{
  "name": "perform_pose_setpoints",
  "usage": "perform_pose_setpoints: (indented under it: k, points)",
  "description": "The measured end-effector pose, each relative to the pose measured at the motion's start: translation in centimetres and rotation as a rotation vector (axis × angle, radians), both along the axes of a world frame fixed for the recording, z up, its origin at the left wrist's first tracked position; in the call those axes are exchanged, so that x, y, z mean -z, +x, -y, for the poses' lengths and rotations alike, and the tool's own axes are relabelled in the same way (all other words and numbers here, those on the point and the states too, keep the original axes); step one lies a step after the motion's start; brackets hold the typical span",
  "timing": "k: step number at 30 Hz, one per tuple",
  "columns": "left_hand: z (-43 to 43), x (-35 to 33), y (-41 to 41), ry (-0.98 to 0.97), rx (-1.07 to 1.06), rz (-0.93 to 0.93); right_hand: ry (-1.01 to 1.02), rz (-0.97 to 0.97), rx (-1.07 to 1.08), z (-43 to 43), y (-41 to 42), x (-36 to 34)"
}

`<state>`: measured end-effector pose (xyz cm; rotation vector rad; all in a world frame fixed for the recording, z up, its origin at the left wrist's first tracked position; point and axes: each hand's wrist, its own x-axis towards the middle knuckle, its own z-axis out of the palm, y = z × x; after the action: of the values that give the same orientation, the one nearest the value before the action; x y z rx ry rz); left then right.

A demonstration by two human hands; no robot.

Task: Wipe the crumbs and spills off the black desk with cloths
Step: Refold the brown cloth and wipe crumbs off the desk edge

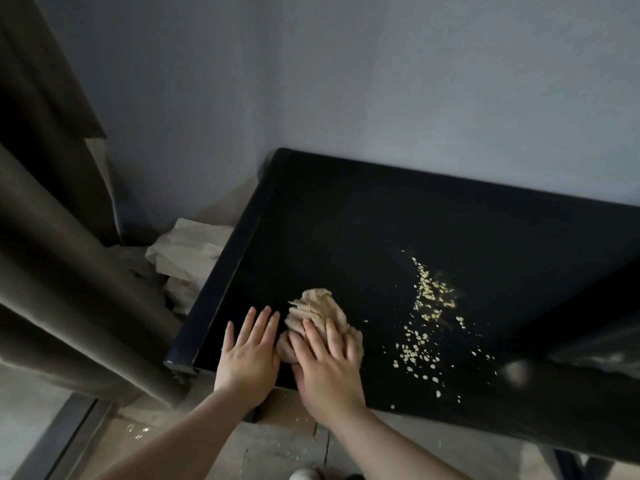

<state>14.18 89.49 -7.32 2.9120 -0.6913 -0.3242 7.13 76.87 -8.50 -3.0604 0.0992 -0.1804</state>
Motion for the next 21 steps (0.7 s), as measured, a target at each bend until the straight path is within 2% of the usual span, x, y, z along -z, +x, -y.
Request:
perform_pose_setpoints:
  k: [2, 5, 8, 10, 13, 14, 21]
  points:
    - [0.8, -0.6, -0.1, 0.025, 0.041, 0.011, -0.035, 0.015, 0.021, 2.2, -0.8, 0.4]
    - [2.9, -1.2, -0.4, 0.005, 0.117, -0.001, -0.072, 0.002, 0.17, 6.9, -3.1, 0.5]
    - [5.1, -1.2, -1.1, -0.023, 0.134, -0.056, 0.002, 0.025, 0.298, 9.6, -4.6, -0.4]
    - [6.1, -0.8, -1.5, -0.016, 0.123, -0.076, 0.088, 0.105, 0.274, 8.4, -4.1, -0.7]
    - [6.9, -0.3, -2.1, 0.034, 0.093, -0.079, 0.081, 0.09, 0.024, 5.8, -4.1, 0.2]
    - [7.1, -0.2, -2.2, 0.039, 0.081, -0.073, 0.071, 0.08, 0.005, 6.1, -4.3, 0.5]
    - [8.6, -0.4, -3.0, 0.006, -0.027, -0.058, 0.016, 0.015, 0.286, 11.6, -6.8, 0.2]
